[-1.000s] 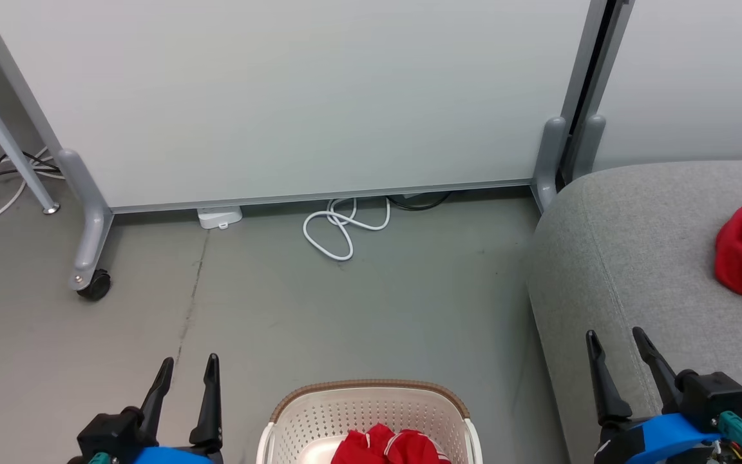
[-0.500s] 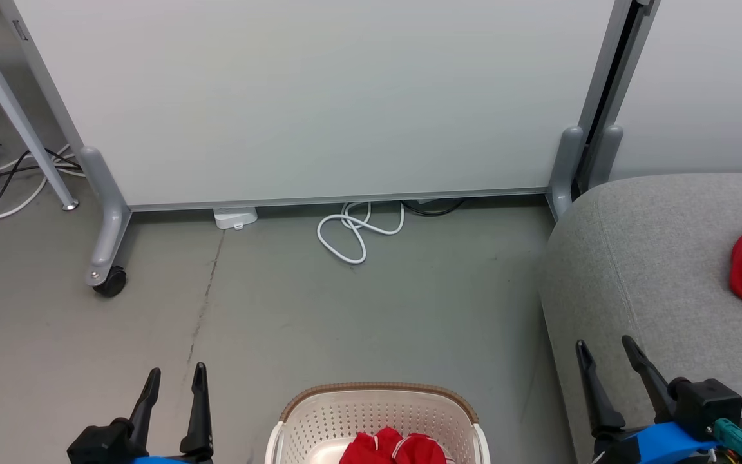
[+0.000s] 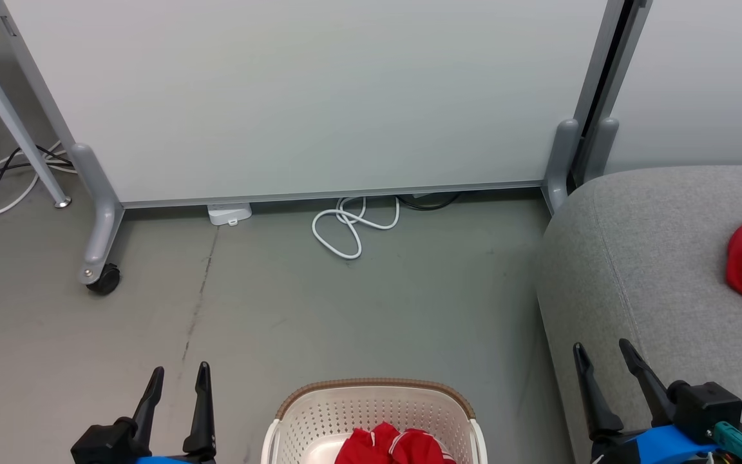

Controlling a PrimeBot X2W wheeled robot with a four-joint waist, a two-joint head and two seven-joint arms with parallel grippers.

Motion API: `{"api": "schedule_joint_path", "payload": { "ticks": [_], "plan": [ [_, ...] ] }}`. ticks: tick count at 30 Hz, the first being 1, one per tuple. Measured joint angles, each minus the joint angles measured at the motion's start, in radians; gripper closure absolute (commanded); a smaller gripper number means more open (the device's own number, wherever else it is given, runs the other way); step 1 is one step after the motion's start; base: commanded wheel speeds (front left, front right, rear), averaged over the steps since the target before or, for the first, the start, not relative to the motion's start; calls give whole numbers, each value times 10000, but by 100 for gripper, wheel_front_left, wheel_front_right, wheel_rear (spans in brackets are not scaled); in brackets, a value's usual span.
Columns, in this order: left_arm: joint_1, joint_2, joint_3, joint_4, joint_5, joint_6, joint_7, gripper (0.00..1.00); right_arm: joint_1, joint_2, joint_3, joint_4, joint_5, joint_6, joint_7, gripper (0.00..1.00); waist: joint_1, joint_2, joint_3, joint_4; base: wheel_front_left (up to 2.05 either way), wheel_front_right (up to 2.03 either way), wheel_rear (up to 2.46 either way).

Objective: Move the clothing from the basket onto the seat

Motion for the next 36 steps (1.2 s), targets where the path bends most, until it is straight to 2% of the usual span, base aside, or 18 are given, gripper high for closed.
{"api": "schedule_joint_path", "payload": {
  "ticks": [6,13,20,27,36],
  "plan": [
    [-1,6,-25,-12,50,-6,-2,0,-47,2,178,-35,10,0,21,0,0,0,148,-227,0,0,0],
    [-323,-2,-533,359,44,-21,-8,0,-513,6,840,-228,-10,0,58,0,0,0,772,-1120,0,0,0],
    [-1512,58,-1710,1632,-46,-25,-10,0,-1564,8,1756,-408,-33,0,23,0,2,0,2187,-2495,0,0,0],
    [-3171,587,-2834,3473,-520,-54,253,0,-2580,8,2506,-395,201,0,-372,0,3,-1,3954,-3779,0,0,0],
    [-4965,1047,-3269,5442,-1149,-54,988,0,-3439,8,2993,-570,882,0,-1070,0,3,-1,6064,-4668,0,0,0]
  ]
}}
